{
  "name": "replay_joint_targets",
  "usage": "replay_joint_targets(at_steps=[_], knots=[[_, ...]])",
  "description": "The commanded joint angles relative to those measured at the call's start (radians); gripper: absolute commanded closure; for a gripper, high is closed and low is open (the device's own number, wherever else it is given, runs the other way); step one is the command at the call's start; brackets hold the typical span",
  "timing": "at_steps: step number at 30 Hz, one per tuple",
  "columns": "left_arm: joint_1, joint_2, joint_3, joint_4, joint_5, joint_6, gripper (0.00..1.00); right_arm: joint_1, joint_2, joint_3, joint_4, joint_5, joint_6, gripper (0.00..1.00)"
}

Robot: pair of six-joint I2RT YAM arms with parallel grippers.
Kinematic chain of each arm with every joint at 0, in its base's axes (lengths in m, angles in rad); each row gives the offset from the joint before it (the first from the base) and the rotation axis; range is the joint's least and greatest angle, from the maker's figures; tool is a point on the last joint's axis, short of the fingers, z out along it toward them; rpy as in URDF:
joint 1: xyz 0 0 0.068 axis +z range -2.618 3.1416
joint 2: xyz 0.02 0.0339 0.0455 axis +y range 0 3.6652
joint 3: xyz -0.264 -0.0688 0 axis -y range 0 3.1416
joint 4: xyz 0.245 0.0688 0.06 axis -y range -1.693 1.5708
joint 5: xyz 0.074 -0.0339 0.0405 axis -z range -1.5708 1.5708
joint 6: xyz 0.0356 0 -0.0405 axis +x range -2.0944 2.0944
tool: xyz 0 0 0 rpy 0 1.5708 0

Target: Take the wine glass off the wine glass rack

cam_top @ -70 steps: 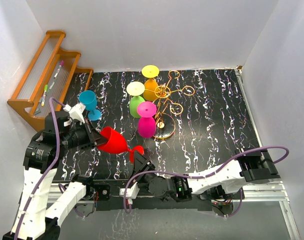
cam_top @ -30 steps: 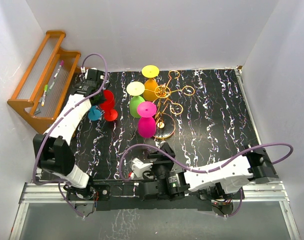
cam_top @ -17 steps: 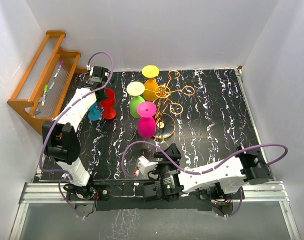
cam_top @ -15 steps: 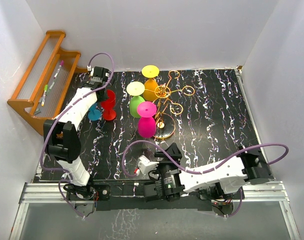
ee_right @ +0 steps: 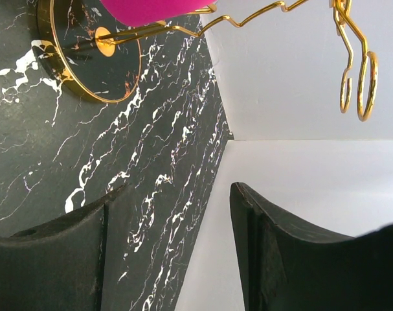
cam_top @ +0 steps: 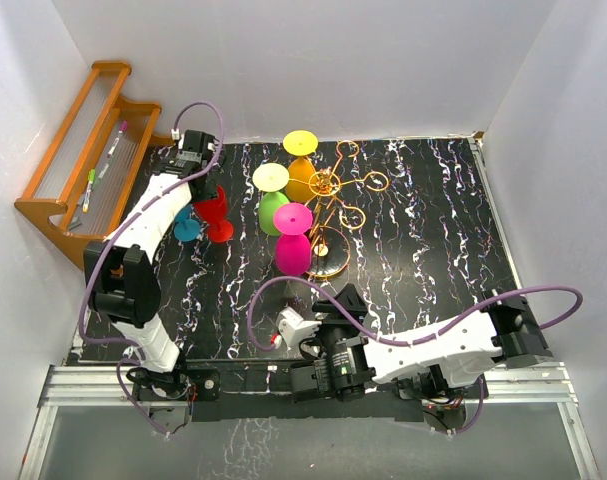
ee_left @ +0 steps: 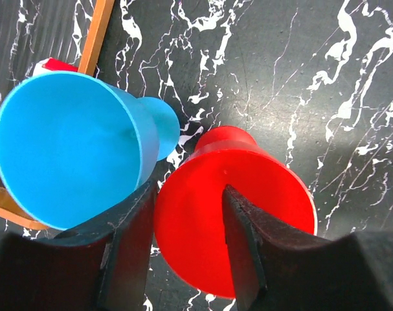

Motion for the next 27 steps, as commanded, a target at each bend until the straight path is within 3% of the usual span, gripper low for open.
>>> replay_joint_targets(at_steps=[1, 10, 14, 16, 20, 22, 24, 27], knots=[[0.006, -0.107, 0.066, -0.048, 0.008, -0.007, 0.56, 0.468, -0.035, 0.061, -0.004, 0.052, 0.031, 0.37], [0.006, -0.344, 0.005, 0.034, 0.21, -0.024, 0.55, 0.468, -0.035, 0.13, -0.001, 0.062, 0.029, 0.36], [0.006, -0.59, -0.196, 0.163, 0.313, -0.04, 0.55, 0.455, -0.068, 0.243, 0.032, 0.081, 0.0, 0.36], [0.006, -0.7, -0.317, 0.236, 0.325, -0.054, 0.55, 0.429, -0.102, 0.303, 0.127, 0.077, -0.107, 0.37], [0.007, -0.968, -0.533, 0.319, 0.266, -0.077, 0.55, 0.277, -0.234, 0.304, 0.705, -0.092, -0.593, 0.42], [0.007, -1.067, -0.605, 0.313, 0.223, -0.089, 0.54, 0.198, -0.285, 0.316, 0.88, -0.163, -0.667, 0.44], [0.007, -1.146, -0.659, 0.295, 0.199, -0.096, 0.54, 0.107, -0.289, 0.405, 0.888, -0.233, -0.607, 0.46], [0.008, -1.231, -0.718, 0.272, 0.189, -0.101, 0.54, -0.067, -0.222, 0.608, 0.697, -0.388, -0.406, 0.47]])
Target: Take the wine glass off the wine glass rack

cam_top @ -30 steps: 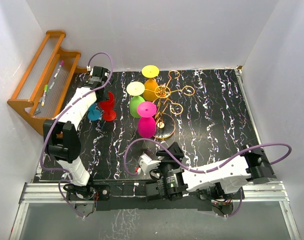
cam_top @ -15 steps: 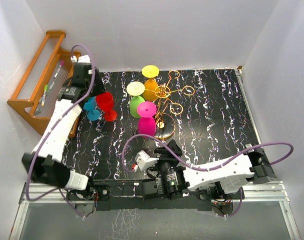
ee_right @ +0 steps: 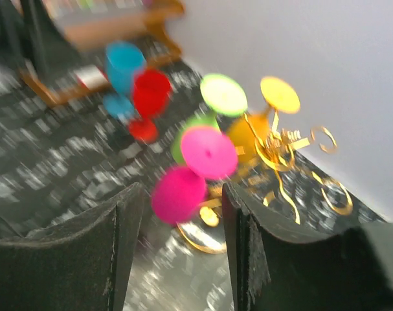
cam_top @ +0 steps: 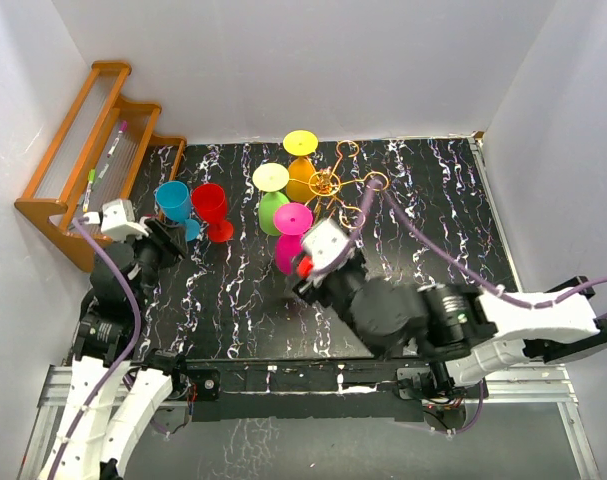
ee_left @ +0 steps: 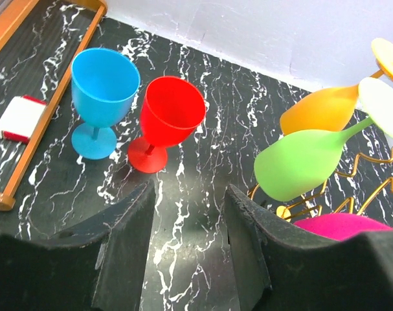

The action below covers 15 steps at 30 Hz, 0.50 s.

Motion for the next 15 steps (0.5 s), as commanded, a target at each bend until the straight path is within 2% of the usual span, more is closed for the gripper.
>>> replay_joint_targets(at_steps=[1, 5, 8, 12, 15], knots=[[0.007, -0.085, -0.077, 0.002, -0.038, -0.019, 0.54, -0.122, 0.072, 0.293, -0.019, -0.293, 0.172, 0.47], [0.007, -0.139, -0.129, -0.022, -0.042, -0.018, 0.54, -0.464, 0.216, 0.569, -0.259, -0.766, 0.426, 0.46], [0.007, -0.146, -0.123, -0.038, -0.034, -0.011, 0.54, -0.689, 0.292, 0.651, -0.311, -1.142, 0.512, 0.43], [0.007, -0.146, -0.121, -0.053, -0.01, -0.008, 0.54, -0.879, 0.278, 0.583, -0.227, -1.446, 0.671, 0.41], [0.007, -0.15, -0.12, -0.063, 0.002, -0.007, 0.53, -0.98, 0.195, 0.439, -0.118, -1.535, 0.792, 0.4]])
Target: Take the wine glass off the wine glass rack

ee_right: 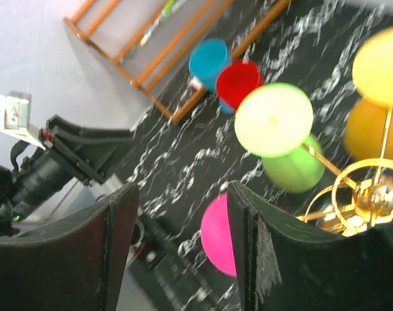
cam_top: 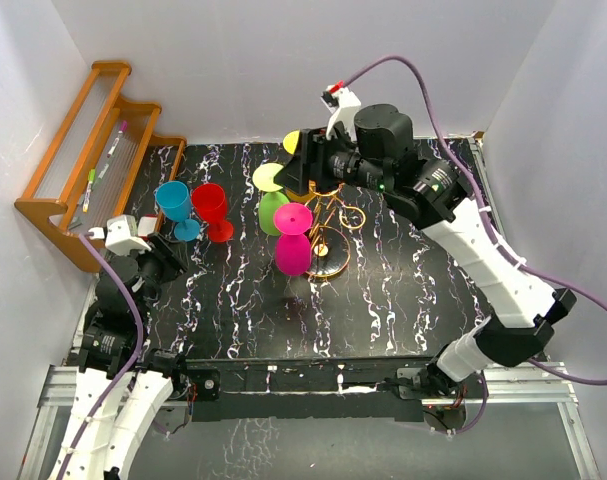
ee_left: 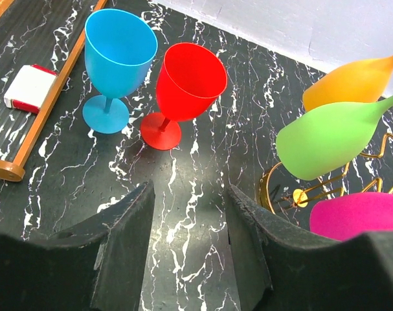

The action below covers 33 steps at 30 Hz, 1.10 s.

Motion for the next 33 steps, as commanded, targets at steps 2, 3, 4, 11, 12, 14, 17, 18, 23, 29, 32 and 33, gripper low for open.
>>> replay_joint_targets(at_steps=[2, 3, 4, 11, 12, 14, 17, 18, 23, 29, 32, 33], knots=[[0.002, -0.019, 0.001, -0.008, 0.032, 0.004, 0.53, -0.124, -0.156, -0.154, 0.117, -0.313, 0.248, 0.39], [0.003, -0.02, 0.001, -0.007, 0.035, 0.003, 0.53, -0.127, -0.169, -0.173, 0.109, -0.304, 0.25, 0.39], [0.002, -0.02, 0.0, -0.008, 0.038, 0.003, 0.54, -0.129, -0.177, -0.188, 0.088, -0.295, 0.248, 0.39], [0.003, -0.011, 0.0, -0.008, 0.059, 0.004, 0.53, -0.132, -0.199, -0.284, -0.006, -0.182, 0.21, 0.4], [0.003, -0.009, -0.001, -0.009, 0.062, 0.004, 0.53, -0.132, -0.197, -0.287, -0.018, -0.163, 0.201, 0.41], [0.002, -0.003, 0.0, -0.011, 0.066, 0.004, 0.53, -0.132, -0.191, -0.3, -0.028, -0.145, 0.186, 0.41], [0.002, 0.006, 0.001, -0.012, 0.075, 0.004, 0.53, -0.132, -0.185, -0.32, -0.026, -0.124, 0.167, 0.42], [0.002, 0.009, 0.0, -0.013, 0.078, 0.004, 0.53, -0.132, -0.182, -0.324, -0.027, -0.115, 0.161, 0.42], [0.002, 0.018, 0.0, -0.015, 0.087, 0.004, 0.53, -0.132, -0.154, -0.317, -0.029, -0.087, 0.138, 0.44], [0.002, 0.017, -0.002, -0.016, 0.091, 0.004, 0.53, -0.132, -0.119, -0.314, -0.033, -0.062, 0.12, 0.47], [0.003, 0.018, -0.001, -0.015, 0.095, 0.004, 0.53, -0.132, -0.109, -0.317, -0.031, -0.054, 0.115, 0.47], [0.003, 0.018, -0.002, -0.015, 0.097, 0.004, 0.53, -0.132, -0.106, -0.318, -0.031, -0.054, 0.113, 0.48]])
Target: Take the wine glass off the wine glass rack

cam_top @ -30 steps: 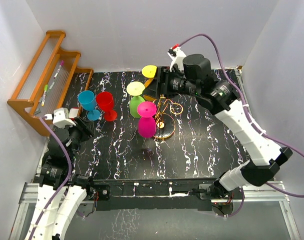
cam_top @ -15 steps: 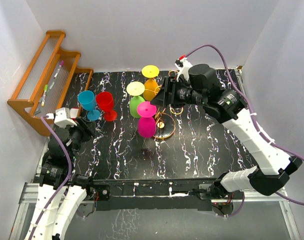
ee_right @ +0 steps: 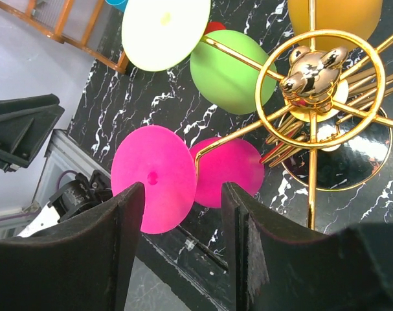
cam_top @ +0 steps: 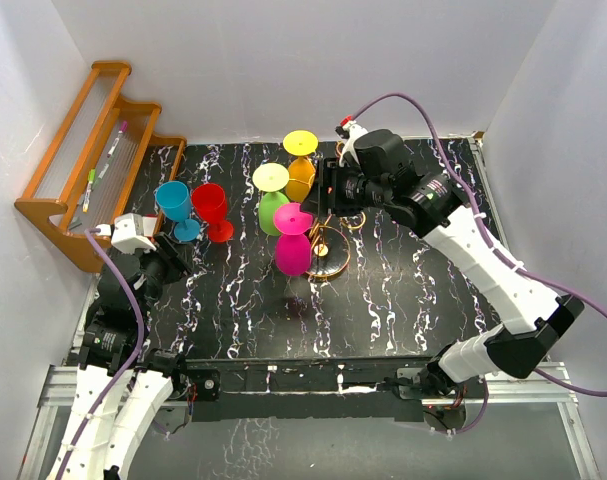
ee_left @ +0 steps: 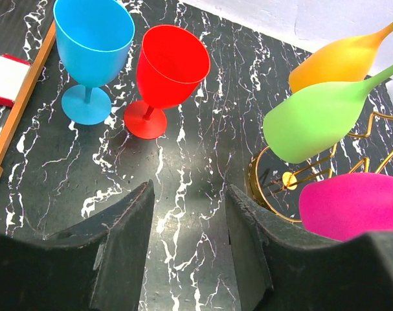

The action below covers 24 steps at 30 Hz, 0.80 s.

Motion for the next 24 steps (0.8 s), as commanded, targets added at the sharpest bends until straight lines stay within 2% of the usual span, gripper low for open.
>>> replay_joint_targets(at_steps=[1, 24], knots=[[0.002, 0.003, -0.002, -0.003, 0.019, 0.005, 0.53, 0.0, 0.001, 0.013, 0.037, 0.025, -0.023, 0.48], [0.002, 0.008, -0.003, -0.003, 0.035, 0.005, 0.53, 0.0, 0.031, -0.029, 0.064, -0.054, -0.031, 0.54]])
